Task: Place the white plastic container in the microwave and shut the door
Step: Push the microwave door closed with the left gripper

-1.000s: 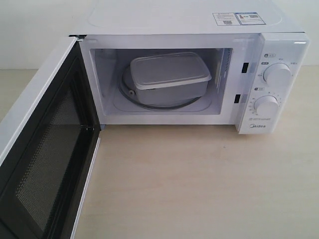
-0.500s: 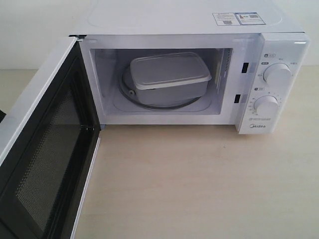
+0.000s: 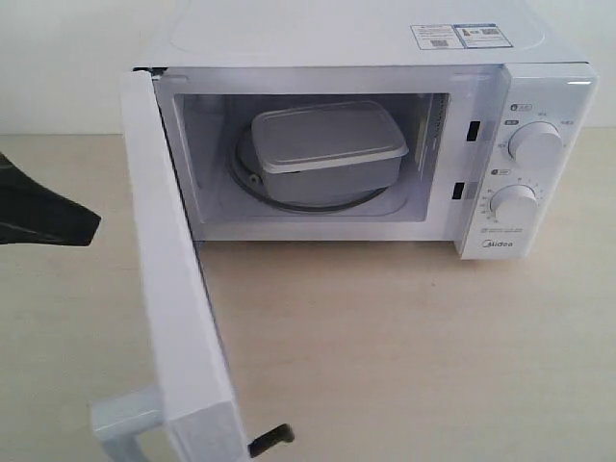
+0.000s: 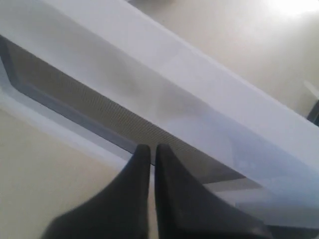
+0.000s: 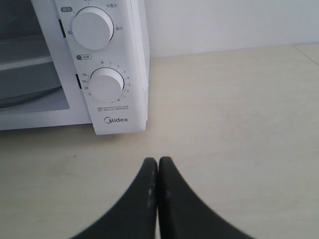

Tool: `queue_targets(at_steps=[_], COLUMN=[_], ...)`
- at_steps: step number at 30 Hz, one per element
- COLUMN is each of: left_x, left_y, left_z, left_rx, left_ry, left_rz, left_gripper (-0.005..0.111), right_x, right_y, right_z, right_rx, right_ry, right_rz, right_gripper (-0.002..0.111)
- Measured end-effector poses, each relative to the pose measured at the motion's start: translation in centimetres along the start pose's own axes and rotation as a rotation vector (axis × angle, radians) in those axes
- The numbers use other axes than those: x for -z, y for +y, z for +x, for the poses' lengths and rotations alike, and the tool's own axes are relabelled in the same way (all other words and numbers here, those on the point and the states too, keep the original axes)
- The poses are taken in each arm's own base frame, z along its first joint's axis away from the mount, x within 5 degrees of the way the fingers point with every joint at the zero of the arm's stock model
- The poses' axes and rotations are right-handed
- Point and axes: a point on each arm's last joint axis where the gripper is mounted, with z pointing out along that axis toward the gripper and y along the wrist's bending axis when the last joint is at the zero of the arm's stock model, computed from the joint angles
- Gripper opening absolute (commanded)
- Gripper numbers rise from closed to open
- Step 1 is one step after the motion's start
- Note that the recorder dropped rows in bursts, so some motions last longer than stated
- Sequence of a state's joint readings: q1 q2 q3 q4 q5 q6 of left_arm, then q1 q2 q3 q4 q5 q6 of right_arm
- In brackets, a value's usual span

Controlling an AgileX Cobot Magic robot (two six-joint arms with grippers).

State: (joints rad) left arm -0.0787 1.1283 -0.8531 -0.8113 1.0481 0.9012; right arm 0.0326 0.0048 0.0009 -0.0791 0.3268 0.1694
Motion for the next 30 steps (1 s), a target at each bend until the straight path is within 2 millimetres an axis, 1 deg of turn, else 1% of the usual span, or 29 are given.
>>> queue_targets(at_steps=[7,12,17,30], left_x=[0.1,0.2,0.2,0.3], left_y=[-0.3,-0.8,-1.4,-1.7], left_z=[-1.0,-1.6,-1.5,-1.3], left_rx=[-0.008,-0.011,-0.029,-0.046], left_ry=[-0.110,-0.183,-0.166,-0.146], left_rz=[0.029,0.090,0.151,0.186], left_gripper=[0.004,0.004,0.004,0.004], right_x=[0.0,0.0,0.0,0.0], right_y=[0.0,0.0,0.0,0.0], right_z=[0.0,0.0,0.0,0.0], right_rx=[0.000,0.000,0.000,0.000], right_ry=[0.000,0.002,0.004,0.004], right_rz=[0.000,0.000,0.001,0.001], right_gripper=[0.000,0.000,0.000,0.000])
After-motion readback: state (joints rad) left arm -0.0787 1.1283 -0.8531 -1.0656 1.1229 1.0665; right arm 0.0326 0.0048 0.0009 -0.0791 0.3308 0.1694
